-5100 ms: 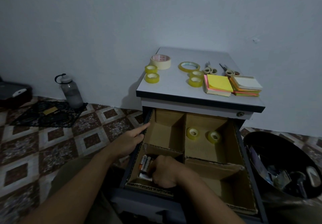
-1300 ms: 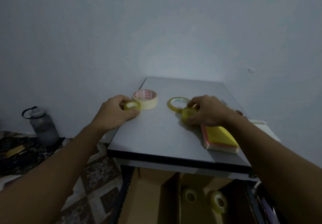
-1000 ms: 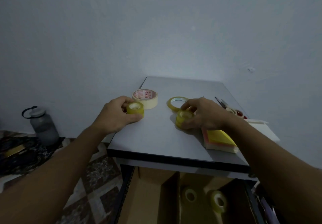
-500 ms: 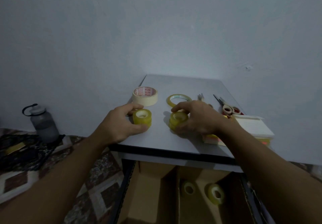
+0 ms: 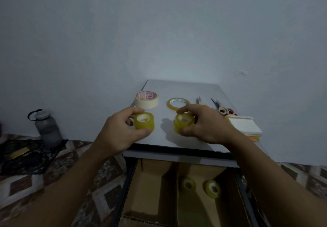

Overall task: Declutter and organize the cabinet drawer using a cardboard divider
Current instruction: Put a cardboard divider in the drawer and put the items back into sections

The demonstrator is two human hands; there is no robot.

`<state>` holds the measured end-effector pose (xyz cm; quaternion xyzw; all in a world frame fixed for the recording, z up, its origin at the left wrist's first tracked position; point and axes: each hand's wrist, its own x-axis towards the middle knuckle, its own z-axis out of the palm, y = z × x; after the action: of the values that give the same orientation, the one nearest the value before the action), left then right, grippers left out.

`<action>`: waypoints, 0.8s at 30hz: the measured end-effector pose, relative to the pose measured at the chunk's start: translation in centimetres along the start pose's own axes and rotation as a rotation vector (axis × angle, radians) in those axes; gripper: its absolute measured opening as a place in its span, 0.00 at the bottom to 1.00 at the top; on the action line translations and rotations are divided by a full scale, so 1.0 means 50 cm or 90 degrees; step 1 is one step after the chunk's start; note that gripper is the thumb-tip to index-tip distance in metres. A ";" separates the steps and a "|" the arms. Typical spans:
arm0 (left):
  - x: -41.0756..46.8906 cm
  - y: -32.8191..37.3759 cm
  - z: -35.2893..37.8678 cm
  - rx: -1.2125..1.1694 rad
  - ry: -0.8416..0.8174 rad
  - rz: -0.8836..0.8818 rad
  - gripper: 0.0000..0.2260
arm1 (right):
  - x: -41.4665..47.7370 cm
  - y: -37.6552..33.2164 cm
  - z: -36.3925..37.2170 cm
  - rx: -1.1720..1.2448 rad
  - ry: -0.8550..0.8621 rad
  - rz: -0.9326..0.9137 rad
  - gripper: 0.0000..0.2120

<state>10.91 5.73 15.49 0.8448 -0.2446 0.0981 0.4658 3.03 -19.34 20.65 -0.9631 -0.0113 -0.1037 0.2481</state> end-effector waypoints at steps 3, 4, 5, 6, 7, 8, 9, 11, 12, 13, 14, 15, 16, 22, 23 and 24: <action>-0.039 0.032 0.010 -0.033 -0.026 0.010 0.31 | -0.055 -0.001 -0.013 0.048 0.024 0.008 0.26; -0.052 0.041 0.017 -0.048 -0.037 0.011 0.29 | -0.074 0.002 -0.014 0.057 0.028 0.011 0.26; -0.066 0.048 0.025 -0.058 -0.047 0.011 0.27 | -0.092 0.006 -0.014 0.059 0.029 0.013 0.27; -0.080 0.055 0.032 -0.062 -0.056 0.012 0.26 | -0.111 0.011 -0.013 0.057 0.026 0.015 0.27; -0.095 0.062 0.040 -0.064 -0.067 0.016 0.25 | -0.129 0.017 -0.011 0.053 0.021 0.017 0.28; -0.109 0.067 0.049 -0.066 -0.078 0.020 0.24 | -0.147 0.024 -0.010 0.051 0.014 0.023 0.28; -0.123 0.071 0.057 -0.068 -0.087 0.023 0.24 | -0.166 0.031 -0.009 0.054 0.005 0.031 0.28; -0.146 0.075 0.075 -0.082 -0.106 0.020 0.24 | -0.202 0.049 -0.006 0.072 -0.017 0.055 0.28; -0.156 0.077 0.085 -0.090 -0.119 0.017 0.24 | -0.219 0.058 -0.004 0.082 -0.028 0.069 0.28; -0.166 0.079 0.096 -0.097 -0.131 0.014 0.24 | -0.235 0.067 -0.001 0.090 -0.034 0.085 0.28; -0.174 0.081 0.107 -0.103 -0.141 0.008 0.24 | -0.250 0.075 0.002 0.097 -0.039 0.103 0.27; -0.184 0.082 0.120 -0.108 -0.151 0.004 0.24 | -0.263 0.082 0.007 0.106 -0.043 0.120 0.28; -0.192 0.083 0.132 -0.112 -0.160 0.001 0.23 | -0.274 0.091 0.013 0.112 -0.048 0.136 0.28; -0.218 0.086 0.195 -0.099 -0.203 -0.016 0.23 | -0.311 0.136 0.060 0.125 -0.034 0.193 0.28; -0.218 0.086 0.205 -0.091 -0.211 -0.021 0.23 | -0.313 0.140 0.067 0.127 -0.030 0.201 0.28; -0.218 0.086 0.215 -0.082 -0.216 -0.025 0.23 | -0.312 0.143 0.075 0.126 -0.027 0.208 0.28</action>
<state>-1.33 -1.65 8.51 0.8223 -0.3088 -0.0710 0.4726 -11.00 -23.35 10.85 -0.9249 0.1295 -0.0401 0.3552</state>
